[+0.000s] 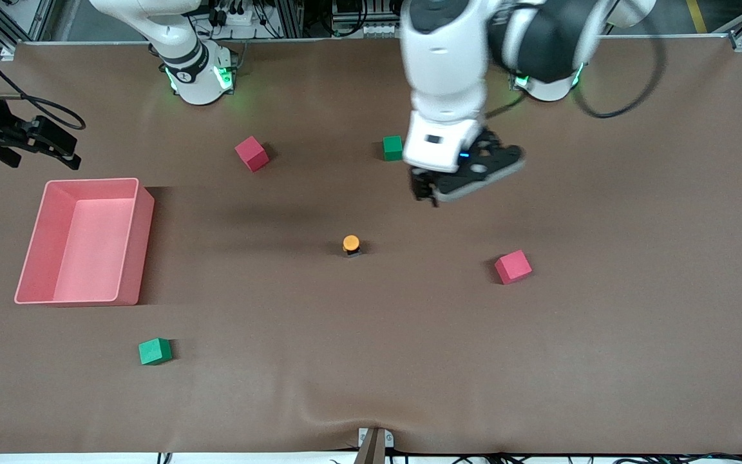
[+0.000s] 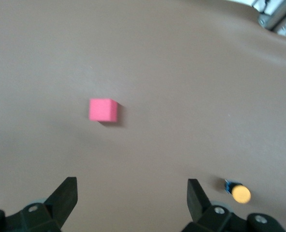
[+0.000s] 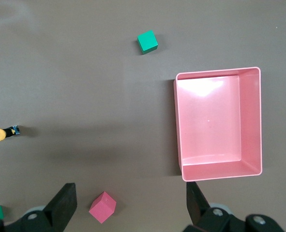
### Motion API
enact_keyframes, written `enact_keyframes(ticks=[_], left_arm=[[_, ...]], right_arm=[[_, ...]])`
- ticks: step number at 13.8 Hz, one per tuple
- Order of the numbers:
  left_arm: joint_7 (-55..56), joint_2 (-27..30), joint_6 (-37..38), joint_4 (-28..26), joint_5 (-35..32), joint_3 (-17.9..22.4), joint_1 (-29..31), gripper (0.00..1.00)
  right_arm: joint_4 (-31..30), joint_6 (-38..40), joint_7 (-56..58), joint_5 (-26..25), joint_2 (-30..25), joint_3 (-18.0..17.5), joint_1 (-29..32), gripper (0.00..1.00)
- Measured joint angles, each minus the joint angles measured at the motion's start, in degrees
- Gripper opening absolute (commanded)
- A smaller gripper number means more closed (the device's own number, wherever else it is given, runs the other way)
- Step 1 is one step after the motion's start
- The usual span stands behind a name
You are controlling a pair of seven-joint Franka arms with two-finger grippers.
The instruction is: Place and upright button with both arms
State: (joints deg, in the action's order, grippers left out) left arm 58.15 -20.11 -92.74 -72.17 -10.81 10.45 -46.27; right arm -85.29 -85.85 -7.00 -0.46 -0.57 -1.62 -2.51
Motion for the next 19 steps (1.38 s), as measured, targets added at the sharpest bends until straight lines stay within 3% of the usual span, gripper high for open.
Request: enact_keyframes(ticks=[8, 13, 19], left_arm=[[-24.9, 5.3, 0.5, -0.1, 7.0, -1.0, 18.3, 1.00], [-40.7, 9.0, 4.4, -2.9, 7.6, -14.4, 37.9, 1.00], [-46.4, 17.8, 4.8, -13.8, 9.0, -15.7, 41.9, 1.00]], right_arm=[[0.0, 0.0, 0.0, 0.0, 0.0, 0.0, 0.0, 1.00], [0.0, 0.0, 1.8, 0.0, 0.0, 0.0, 0.0, 1.00], [0.0, 0.0, 3.2, 0.0, 0.0, 0.0, 0.1, 1.00]])
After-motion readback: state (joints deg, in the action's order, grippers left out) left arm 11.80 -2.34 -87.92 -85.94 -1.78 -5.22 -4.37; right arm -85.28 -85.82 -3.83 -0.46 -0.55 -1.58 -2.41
